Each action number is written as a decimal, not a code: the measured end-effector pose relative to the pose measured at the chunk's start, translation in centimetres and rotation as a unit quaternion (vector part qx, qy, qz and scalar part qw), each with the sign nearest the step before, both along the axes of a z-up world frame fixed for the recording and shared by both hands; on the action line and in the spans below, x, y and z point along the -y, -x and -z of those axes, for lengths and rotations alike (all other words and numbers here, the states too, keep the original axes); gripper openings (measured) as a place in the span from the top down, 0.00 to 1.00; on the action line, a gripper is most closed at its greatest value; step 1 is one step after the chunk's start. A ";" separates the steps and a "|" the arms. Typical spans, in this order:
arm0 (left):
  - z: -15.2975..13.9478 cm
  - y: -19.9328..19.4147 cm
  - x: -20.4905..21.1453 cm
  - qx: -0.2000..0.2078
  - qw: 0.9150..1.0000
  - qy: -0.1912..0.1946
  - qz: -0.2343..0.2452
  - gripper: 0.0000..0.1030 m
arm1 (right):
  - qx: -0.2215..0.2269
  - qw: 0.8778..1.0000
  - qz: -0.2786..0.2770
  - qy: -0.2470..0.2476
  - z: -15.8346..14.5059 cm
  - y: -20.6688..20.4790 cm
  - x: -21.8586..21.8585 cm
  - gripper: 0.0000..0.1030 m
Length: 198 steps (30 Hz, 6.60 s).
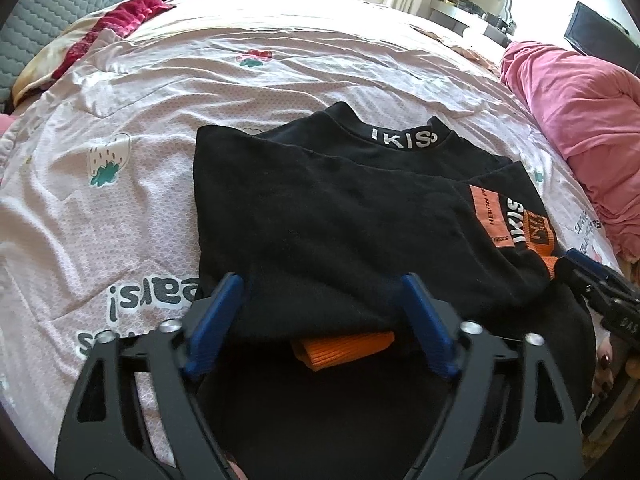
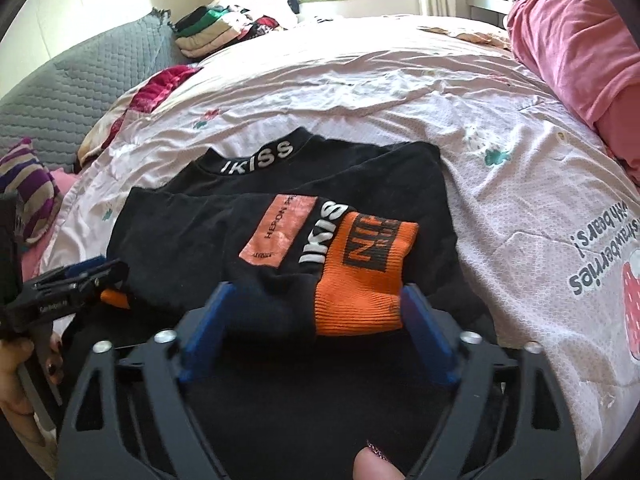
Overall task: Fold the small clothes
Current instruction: 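Move both grippers along the shirt body to the sweatshirt hem, then close both grippers on the black sweatshirt hem, then lift the hem with both grippers, fold it toward the collar, release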
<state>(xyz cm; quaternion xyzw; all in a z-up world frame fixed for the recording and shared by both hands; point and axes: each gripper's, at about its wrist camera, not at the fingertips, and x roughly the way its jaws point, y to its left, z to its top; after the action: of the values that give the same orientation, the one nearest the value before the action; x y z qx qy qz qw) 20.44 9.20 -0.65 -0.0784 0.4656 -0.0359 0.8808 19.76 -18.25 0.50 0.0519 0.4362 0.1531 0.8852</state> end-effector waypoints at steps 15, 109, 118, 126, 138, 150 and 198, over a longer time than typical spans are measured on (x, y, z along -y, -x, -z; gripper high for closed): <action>-2.4 1.3 1.1 0.022 1.000 -0.022 0.004 0.09 | 0.013 1.000 0.007 -0.009 -1.6 0.8 0.8 0.06; 1.1 22.1 -4.1 -0.022 0.995 0.082 -0.043 0.40 | -0.041 0.997 -0.066 0.031 3.5 18.9 8.1 0.06; 2.1 23.3 -2.7 -0.049 0.996 0.079 -0.015 0.47 | -0.047 0.996 -0.071 0.008 3.6 20.0 8.9 0.11; 2.4 23.2 -2.0 -0.053 0.997 0.052 -0.002 0.46 | -0.053 0.996 -0.068 -0.005 3.7 20.7 10.2 0.31; 2.8 22.8 -2.3 -0.051 0.996 0.070 -0.008 0.41 | -0.051 0.997 -0.050 -0.026 4.8 21.5 12.4 0.74; 2.5 22.7 -3.8 -0.043 0.994 0.092 -0.036 0.74 | 0.036 0.994 -0.076 -0.064 0.5 22.3 12.5 0.94; -8.0 8.1 -9.0 0.125 0.974 0.170 -0.082 0.98 | 0.164 0.985 -0.025 -0.043 -8.3 3.6 10.5 0.94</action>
<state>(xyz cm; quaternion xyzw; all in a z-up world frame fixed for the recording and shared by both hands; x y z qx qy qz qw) 12.29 18.24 7.31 -0.2600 0.3311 -0.0514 0.9056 16.17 -28.75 8.81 0.0535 0.2796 0.2006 0.9374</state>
